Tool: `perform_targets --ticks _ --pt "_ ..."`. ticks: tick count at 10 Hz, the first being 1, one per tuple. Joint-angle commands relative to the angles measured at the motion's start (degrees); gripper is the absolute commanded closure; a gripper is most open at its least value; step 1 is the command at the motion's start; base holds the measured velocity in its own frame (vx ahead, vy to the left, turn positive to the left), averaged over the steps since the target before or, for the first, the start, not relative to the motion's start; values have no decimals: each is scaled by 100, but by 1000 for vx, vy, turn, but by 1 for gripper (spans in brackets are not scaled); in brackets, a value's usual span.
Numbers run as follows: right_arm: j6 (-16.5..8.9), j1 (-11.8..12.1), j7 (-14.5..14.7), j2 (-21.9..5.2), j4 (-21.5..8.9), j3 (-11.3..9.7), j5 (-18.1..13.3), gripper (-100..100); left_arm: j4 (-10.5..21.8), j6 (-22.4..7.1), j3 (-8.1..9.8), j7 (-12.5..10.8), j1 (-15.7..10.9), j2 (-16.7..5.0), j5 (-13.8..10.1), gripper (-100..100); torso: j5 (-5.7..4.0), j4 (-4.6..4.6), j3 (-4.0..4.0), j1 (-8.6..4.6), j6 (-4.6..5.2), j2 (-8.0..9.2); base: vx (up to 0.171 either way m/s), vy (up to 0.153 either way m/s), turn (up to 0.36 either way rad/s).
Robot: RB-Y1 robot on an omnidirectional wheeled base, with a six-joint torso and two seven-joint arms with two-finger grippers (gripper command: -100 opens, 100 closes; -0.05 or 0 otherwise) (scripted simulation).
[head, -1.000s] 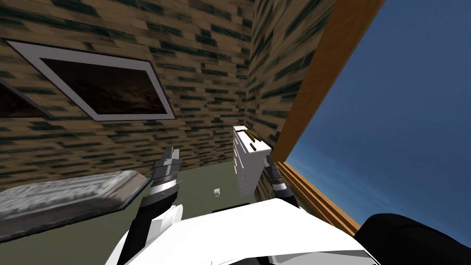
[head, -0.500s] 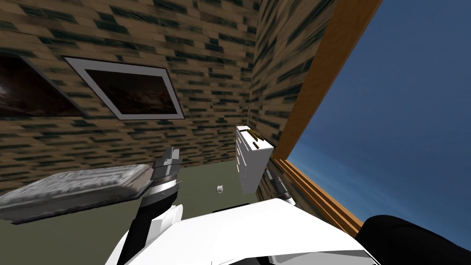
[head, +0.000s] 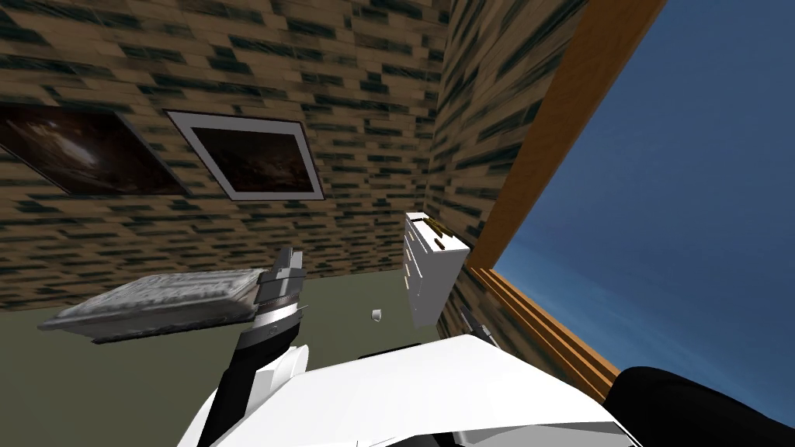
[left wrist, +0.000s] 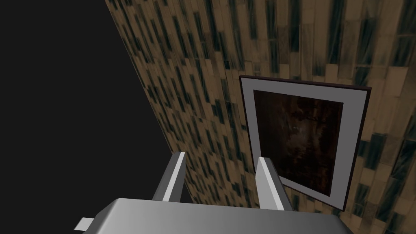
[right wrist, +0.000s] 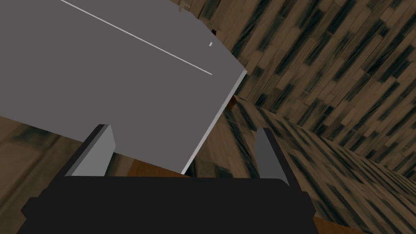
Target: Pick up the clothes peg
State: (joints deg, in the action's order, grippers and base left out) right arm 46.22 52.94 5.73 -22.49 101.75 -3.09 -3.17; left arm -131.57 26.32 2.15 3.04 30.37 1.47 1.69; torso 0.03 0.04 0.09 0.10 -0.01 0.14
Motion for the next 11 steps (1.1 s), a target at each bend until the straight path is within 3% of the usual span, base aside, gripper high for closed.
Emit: perform_targets --ticks 1,4,5,8,9,10,11 --pt "142 206 29 -100 -186 -2 -23 -100 0 0 0 0 0 0 0 0 0 0 0 0 0 0 -17 53 49" --pt "481 703 97 -559 -684 9 -93 -100 0 0 0 0 1 0 0 0 1 -1 -4 5 2 -7 -6 70 105" --pt "481 728 97 -559 -811 9 -93 -100 0 0 0 0 0 0 0 0 2 -2 -5 10 -1 -10 10 63 41" --pt "826 1182 163 -1033 -1386 21 -153 -100 0 0 0 0 1 0 0 0 1 -2 -8 3 1 -15 20 67 83" --pt "826 1253 163 -1035 -1455 21 -153 -100 0 0 0 0 1 0 0 0 2 -4 -12 5 -1 -22 36 55 50" --pt "999 1472 195 -1279 -1646 29 -178 -100 0 0 1 0 1 0 0 0 1 -4 -13 3 2 -23 36 76 101" --pt "999 1513 195 -1279 -1781 29 -178 -100 0 0 0 0 1 0 0 0 2 -4 -13 9 -1 -24 33 67 50"
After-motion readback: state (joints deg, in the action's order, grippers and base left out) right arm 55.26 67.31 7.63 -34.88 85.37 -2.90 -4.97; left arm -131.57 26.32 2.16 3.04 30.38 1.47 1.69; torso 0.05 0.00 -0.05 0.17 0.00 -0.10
